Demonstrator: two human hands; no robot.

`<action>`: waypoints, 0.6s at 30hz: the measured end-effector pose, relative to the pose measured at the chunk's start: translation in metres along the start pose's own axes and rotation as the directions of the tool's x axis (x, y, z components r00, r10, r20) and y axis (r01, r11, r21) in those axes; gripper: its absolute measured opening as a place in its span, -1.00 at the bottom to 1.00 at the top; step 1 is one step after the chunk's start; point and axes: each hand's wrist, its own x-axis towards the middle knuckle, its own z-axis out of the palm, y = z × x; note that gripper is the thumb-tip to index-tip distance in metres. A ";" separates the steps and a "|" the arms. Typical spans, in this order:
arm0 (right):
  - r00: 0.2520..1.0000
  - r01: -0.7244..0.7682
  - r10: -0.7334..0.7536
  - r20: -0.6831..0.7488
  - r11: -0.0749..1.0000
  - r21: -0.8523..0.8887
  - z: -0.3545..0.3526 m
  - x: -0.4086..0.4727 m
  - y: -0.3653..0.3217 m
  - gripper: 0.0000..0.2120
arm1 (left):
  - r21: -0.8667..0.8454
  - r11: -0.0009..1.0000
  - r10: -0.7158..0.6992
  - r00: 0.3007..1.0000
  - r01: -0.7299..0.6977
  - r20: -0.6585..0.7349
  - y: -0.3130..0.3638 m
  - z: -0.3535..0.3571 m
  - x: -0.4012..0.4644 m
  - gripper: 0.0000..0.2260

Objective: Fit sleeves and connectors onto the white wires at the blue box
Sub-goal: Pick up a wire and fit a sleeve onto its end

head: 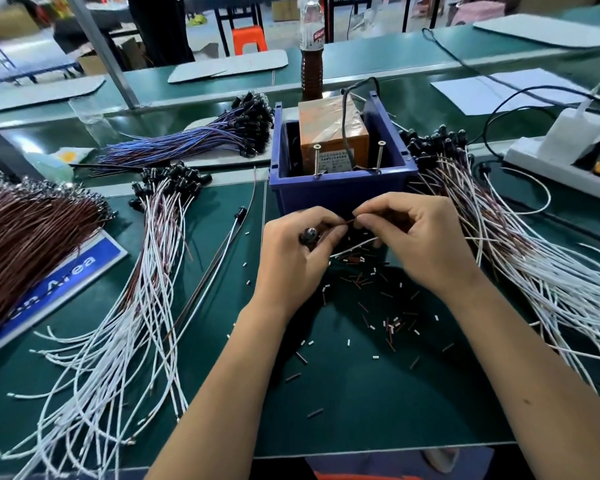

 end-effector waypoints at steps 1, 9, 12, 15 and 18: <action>1.000 0.006 -0.006 0.000 1.000 -0.008 0.000 0.001 0.000 -0.92 | 0.012 1.000 0.002 1.000 -0.002 -0.006 0.000 0.000 0.001 -0.97; 1.000 0.003 -0.003 0.004 1.000 0.006 -0.001 0.002 -0.001 -0.96 | 0.038 0.999 -0.013 1.000 0.012 0.013 0.002 0.000 0.001 -0.92; 1.000 0.015 -0.015 -0.008 1.000 0.005 0.001 0.001 -0.002 -0.96 | 0.009 1.000 -0.028 1.000 0.028 0.013 0.004 0.000 0.001 -0.92; 1.000 0.009 -0.009 -0.018 1.000 0.010 0.003 0.001 -0.001 -0.96 | -0.020 0.999 -0.039 0.999 0.039 0.011 0.005 -0.001 0.000 -0.92; 1.000 0.006 -0.006 -0.029 1.000 0.021 0.004 0.000 -0.002 -0.94 | -0.047 0.998 -0.049 0.999 0.050 0.008 0.008 -0.002 -0.001 -0.92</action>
